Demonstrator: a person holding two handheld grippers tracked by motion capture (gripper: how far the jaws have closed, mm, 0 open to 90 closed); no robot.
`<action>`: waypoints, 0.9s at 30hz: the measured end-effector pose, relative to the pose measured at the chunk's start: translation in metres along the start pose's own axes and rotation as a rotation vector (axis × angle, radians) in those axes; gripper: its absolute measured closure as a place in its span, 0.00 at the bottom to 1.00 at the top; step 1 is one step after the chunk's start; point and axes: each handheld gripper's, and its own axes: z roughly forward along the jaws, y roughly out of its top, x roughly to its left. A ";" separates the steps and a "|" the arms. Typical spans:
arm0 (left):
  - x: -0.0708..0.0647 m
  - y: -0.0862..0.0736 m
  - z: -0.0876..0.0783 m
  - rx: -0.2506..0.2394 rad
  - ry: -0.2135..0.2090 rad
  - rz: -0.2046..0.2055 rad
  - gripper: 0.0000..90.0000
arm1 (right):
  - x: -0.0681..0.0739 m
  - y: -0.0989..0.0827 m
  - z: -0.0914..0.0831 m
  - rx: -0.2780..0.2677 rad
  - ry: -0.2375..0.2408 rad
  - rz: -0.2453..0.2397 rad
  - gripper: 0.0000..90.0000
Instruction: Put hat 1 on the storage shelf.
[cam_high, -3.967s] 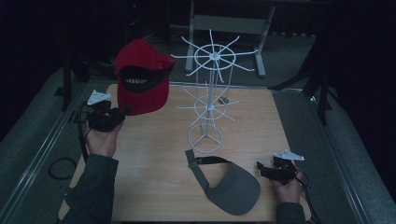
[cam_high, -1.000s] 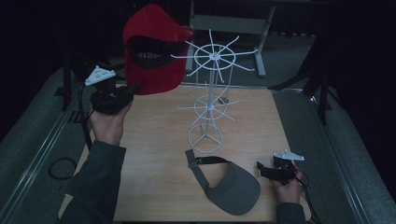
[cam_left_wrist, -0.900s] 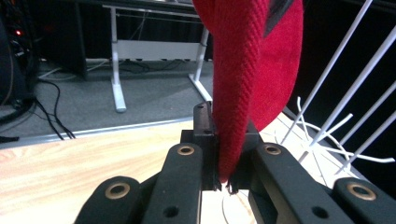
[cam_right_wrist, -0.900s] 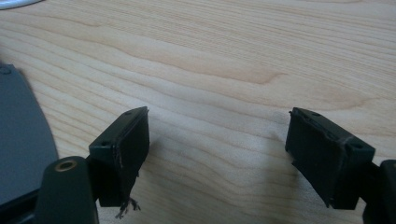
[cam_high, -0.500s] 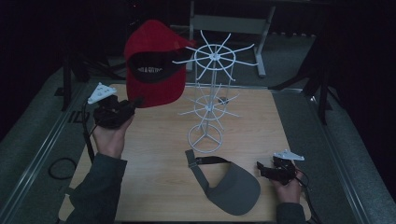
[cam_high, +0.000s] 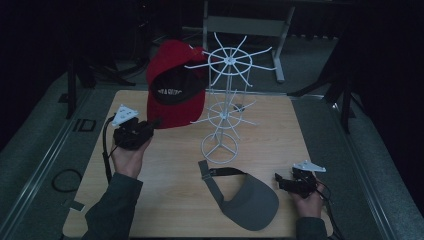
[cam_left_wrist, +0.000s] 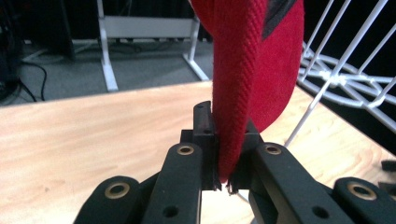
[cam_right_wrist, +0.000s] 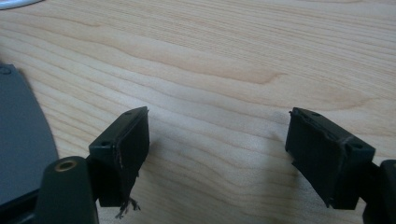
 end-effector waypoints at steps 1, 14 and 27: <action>0.001 -0.003 0.001 0.009 0.000 -0.003 0.95 | 0.000 0.000 0.000 0.000 0.000 -0.001 0.24; 0.007 -0.015 0.005 0.041 -0.004 -0.010 0.93 | 0.000 0.000 0.000 -0.001 0.000 0.000 0.24; 0.008 -0.018 -0.006 0.022 -0.002 0.009 0.63 | 0.000 0.000 0.000 -0.001 -0.001 0.001 0.24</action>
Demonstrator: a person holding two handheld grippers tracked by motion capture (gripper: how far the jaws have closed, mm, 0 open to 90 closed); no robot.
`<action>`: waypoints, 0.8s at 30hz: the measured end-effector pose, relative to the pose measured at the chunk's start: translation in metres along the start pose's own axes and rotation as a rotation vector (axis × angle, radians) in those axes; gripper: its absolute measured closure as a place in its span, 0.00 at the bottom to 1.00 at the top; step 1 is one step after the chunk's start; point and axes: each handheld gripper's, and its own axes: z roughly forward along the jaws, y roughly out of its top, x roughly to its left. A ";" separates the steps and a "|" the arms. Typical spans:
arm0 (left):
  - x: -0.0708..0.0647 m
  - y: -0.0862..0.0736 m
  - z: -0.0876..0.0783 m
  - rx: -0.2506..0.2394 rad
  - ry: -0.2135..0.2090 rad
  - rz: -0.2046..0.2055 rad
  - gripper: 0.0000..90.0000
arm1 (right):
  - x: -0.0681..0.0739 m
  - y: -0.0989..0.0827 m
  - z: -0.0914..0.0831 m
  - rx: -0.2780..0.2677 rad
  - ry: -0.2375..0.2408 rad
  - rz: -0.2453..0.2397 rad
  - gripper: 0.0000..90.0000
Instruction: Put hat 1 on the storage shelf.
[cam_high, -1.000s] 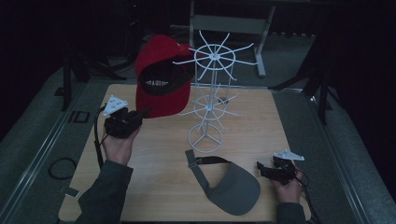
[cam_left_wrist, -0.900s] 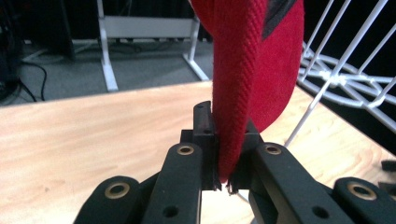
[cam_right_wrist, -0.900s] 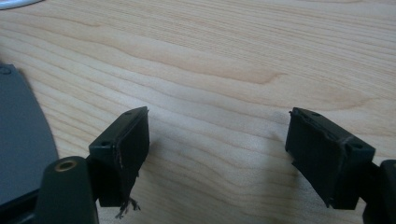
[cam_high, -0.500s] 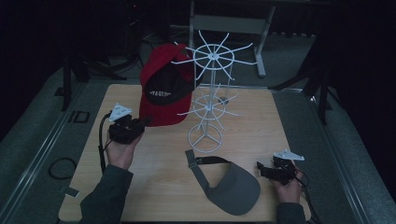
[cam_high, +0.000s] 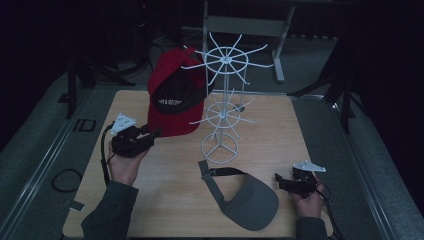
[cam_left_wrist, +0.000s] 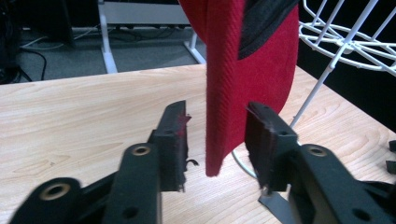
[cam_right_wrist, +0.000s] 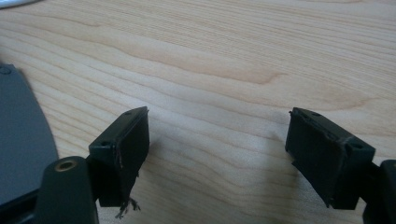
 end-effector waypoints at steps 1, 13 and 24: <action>0.000 0.000 -0.001 -0.002 0.004 0.004 0.62 | 0.000 0.000 0.000 0.000 0.000 0.000 0.24; 0.009 -0.011 -0.013 -0.006 0.072 0.015 0.55 | 0.001 0.001 0.001 0.002 -0.003 0.006 0.22; 0.008 -0.028 -0.014 0.022 0.091 0.033 0.55 | 0.009 0.013 -0.014 -0.033 0.035 0.030 0.63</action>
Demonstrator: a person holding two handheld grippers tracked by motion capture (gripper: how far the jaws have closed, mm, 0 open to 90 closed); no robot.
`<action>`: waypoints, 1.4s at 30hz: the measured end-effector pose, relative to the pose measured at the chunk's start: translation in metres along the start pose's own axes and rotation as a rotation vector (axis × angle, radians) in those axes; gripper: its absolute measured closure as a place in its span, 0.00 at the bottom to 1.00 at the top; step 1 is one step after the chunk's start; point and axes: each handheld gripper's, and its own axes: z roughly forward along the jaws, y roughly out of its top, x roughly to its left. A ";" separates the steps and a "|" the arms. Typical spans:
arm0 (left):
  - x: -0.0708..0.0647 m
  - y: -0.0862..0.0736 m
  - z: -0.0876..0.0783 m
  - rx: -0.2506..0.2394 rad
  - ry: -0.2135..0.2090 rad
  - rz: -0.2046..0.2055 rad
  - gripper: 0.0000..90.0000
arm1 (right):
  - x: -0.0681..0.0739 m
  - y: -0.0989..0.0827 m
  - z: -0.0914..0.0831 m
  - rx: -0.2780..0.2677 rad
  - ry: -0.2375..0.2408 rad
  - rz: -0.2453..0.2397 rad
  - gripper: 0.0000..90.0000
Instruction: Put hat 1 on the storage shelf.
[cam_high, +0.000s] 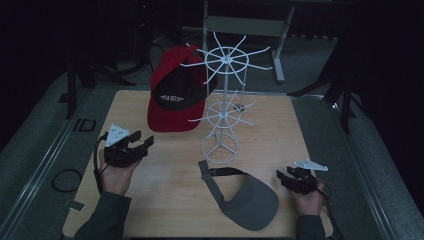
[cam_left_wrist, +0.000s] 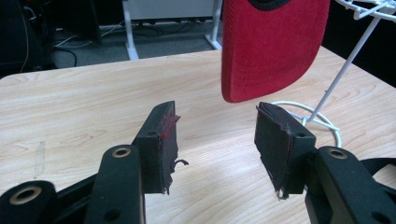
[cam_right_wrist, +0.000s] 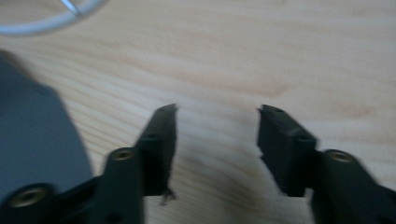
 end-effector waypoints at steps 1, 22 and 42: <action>0.000 -0.001 0.000 0.007 0.001 0.001 0.55 | 0.002 0.003 -0.002 -0.011 0.009 -0.005 0.67; -0.006 -0.006 0.003 0.024 0.010 0.022 0.55 | 0.100 0.062 0.005 0.062 0.355 -0.319 1.00; 0.001 -0.015 0.003 0.029 0.024 -0.018 0.55 | 0.067 0.040 0.018 0.290 0.110 -0.343 1.00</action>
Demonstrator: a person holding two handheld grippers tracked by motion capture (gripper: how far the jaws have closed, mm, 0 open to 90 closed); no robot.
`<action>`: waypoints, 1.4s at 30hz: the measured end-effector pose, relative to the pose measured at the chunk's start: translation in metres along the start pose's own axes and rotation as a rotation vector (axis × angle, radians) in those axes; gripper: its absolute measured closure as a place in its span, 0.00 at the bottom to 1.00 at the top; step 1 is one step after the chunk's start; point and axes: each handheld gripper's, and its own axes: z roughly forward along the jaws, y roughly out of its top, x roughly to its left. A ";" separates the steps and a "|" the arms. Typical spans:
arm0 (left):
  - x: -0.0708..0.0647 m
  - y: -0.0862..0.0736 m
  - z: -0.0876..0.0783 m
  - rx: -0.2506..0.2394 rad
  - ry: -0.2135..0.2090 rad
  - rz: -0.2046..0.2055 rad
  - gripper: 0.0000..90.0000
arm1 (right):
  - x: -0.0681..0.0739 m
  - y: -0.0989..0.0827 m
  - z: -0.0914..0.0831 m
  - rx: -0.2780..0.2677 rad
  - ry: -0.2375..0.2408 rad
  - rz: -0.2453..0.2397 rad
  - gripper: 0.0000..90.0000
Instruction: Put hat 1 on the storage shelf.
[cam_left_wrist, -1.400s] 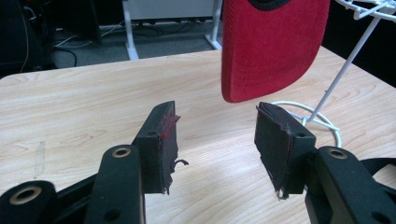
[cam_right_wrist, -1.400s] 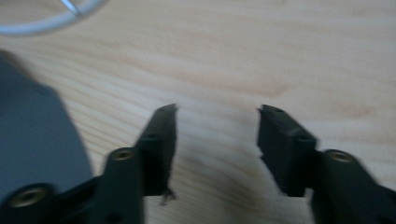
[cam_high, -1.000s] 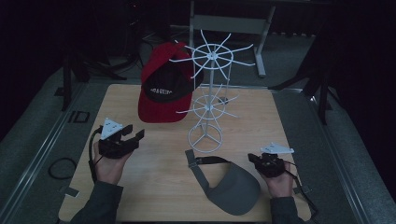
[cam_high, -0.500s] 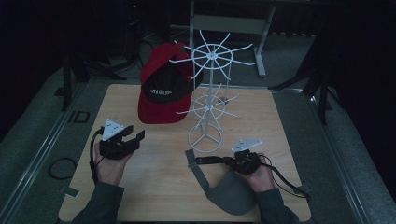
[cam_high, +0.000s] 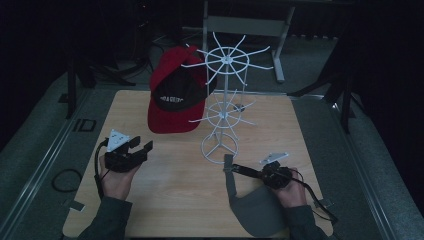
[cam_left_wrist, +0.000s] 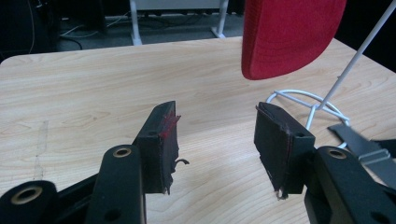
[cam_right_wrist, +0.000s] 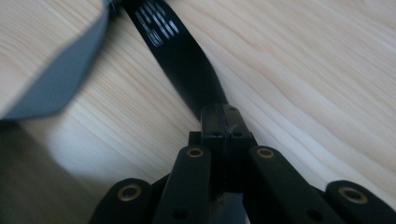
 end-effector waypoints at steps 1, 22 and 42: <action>0.000 0.000 0.000 0.000 0.000 0.000 0.55 | -0.003 -0.002 -0.001 0.002 -0.008 0.009 1.00; -0.002 -0.001 0.004 0.010 -0.006 0.004 0.55 | -0.057 -0.021 -0.023 -0.028 -0.168 0.178 0.85; 0.001 -0.001 0.002 0.007 -0.007 -0.007 0.55 | -0.057 0.017 0.013 0.015 -0.098 -0.050 0.48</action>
